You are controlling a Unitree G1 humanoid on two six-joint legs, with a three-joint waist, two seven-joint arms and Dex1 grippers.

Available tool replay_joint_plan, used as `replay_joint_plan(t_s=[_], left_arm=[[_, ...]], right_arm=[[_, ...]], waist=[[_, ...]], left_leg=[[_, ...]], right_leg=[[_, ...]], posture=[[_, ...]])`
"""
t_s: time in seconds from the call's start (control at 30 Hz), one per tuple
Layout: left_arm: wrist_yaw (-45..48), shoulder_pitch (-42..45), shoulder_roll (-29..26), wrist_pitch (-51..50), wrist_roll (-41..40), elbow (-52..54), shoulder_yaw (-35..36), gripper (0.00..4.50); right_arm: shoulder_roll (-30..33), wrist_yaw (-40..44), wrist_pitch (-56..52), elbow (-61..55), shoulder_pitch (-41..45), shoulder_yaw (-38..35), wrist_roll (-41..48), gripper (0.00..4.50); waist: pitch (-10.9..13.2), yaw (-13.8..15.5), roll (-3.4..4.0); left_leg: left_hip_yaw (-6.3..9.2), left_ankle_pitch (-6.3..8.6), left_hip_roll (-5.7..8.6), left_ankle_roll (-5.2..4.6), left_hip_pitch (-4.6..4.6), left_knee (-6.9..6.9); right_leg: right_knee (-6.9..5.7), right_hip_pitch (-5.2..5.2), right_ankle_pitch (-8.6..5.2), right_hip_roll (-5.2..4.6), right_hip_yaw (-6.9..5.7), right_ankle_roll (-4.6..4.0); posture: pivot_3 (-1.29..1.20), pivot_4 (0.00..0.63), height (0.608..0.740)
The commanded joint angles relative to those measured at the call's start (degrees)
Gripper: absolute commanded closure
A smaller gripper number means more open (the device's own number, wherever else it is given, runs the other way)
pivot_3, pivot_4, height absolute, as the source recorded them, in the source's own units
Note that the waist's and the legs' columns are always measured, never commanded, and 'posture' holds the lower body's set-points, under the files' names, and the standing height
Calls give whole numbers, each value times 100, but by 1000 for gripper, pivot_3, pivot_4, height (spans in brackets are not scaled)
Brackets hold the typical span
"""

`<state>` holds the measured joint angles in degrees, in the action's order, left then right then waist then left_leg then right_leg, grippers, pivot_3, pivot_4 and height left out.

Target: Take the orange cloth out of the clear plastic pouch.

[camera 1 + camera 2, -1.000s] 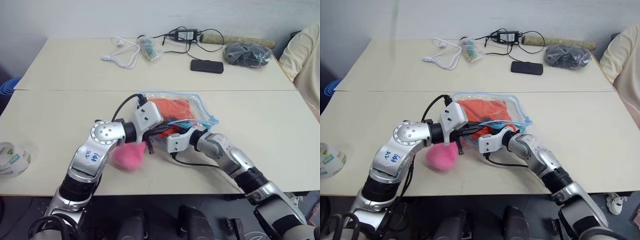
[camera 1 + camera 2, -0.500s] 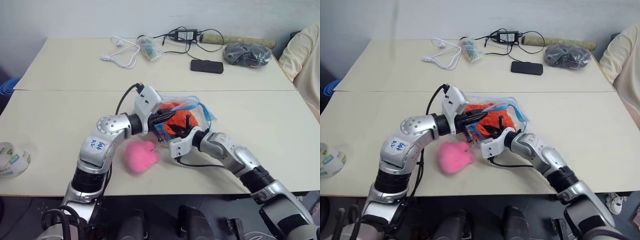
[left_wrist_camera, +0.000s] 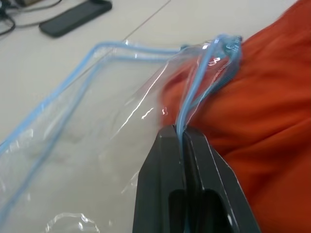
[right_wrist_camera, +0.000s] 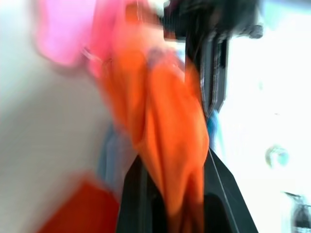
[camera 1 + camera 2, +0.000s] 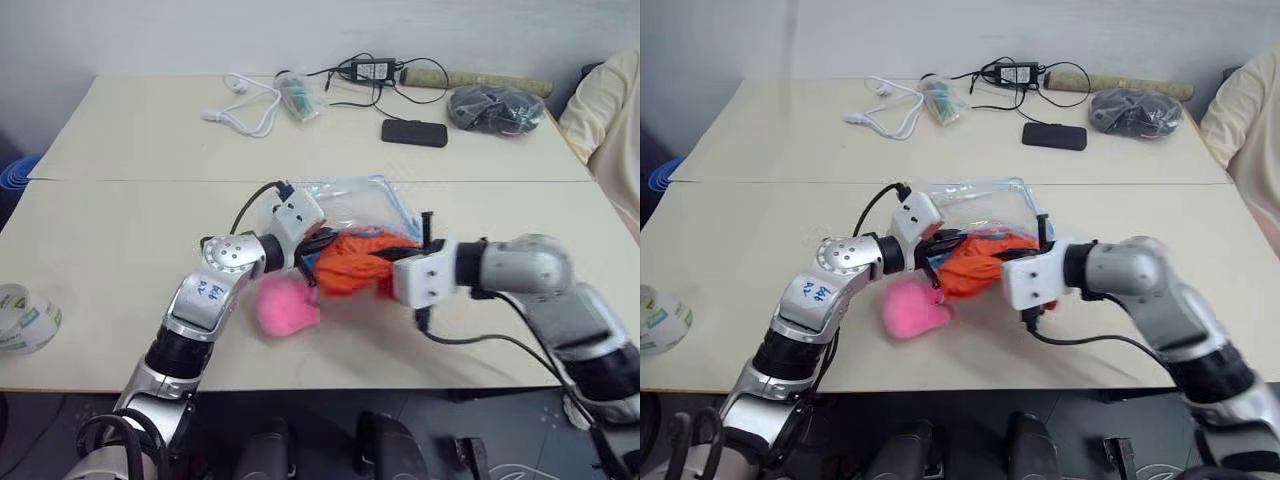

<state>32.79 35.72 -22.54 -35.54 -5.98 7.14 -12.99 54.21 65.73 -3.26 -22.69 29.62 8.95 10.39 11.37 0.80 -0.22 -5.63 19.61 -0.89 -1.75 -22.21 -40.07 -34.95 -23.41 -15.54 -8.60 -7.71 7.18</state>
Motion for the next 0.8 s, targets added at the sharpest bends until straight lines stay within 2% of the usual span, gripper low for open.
replay_joint_plan(t_s=[0.03,0.13,0.2,0.33,0.4,0.47,0.6,0.67,0.77,0.8], left_arm=[[316,-216,-275,323,113,497,-178,4500],[793,-572,-845,824,327,982,-453,4500],[1120,-833,-1285,1214,475,1229,-577,4500],[1624,-1199,-1986,2017,714,1430,-656,4500],[1736,-1258,-2099,2281,742,1450,-618,4500],[1689,-1195,-1976,2160,671,1420,-536,4500],[1315,-877,-1455,1657,683,1133,-385,4500],[1034,-678,-1110,1190,629,998,-236,4500],[771,-507,-719,507,523,1018,-91,4500],[742,-499,-676,407,545,1048,-90,4500]], right_arm=[[929,1074,-947,63,218,-1216,1447,4498],[1603,1616,-947,1223,548,-1656,1498,4498],[1782,1496,-135,2253,952,-1512,774,4498],[1855,233,2319,4180,1849,-746,-1481,4498],[1617,-1233,3300,4918,2254,-415,-2651,4498],[1312,-2667,4011,5305,2139,-205,-3528,4498],[909,-3888,4347,5344,1091,42,-4279,4498],[550,-3973,4048,5352,488,-8,-4031,4498],[336,-3827,3847,5213,-138,-34,-3778,4498],[303,-3843,3771,5164,-248,-79,-3723,4148]], waist=[[0,12,-1],[0,9,-1],[0,-15,0],[1,-106,4],[4,-121,10],[4,-130,10],[4,-82,9],[4,-7,9],[2,37,22],[1,36,24]], left_leg=[[0,1,-2,-2,0,-2],[-3,3,-15,-5,4,0],[-8,3,-17,-5,6,0],[-22,4,-12,-3,7,9],[-36,4,-13,-2,6,11],[-43,3,-17,1,4,15],[-49,-1,-26,9,0,17],[-68,-2,-23,10,-13,5],[-71,-7,-15,1,-15,-1],[-70,-7,-15,-1,-11,-1]], right_leg=[[0,2,0,-1,0,0],[4,3,0,-5,4,0],[5,2,0,-5,7,-1],[4,-9,0,-9,20,-1],[1,-22,0,-8,31,-1],[-3,-30,-1,-4,37,-2],[-3,-28,-2,5,29,-3],[-5,-25,-2,2,11,-2],[-9,-21,0,-4,13,2],[-10,-21,1,-4,19,3]], posture=[[0,150,740],[0,150,740],[0,150,740],[0,150,740],[0,150,740],[0,150,740],[0,150,740],[0,150,740],[0,150,740],[0,150,740]])
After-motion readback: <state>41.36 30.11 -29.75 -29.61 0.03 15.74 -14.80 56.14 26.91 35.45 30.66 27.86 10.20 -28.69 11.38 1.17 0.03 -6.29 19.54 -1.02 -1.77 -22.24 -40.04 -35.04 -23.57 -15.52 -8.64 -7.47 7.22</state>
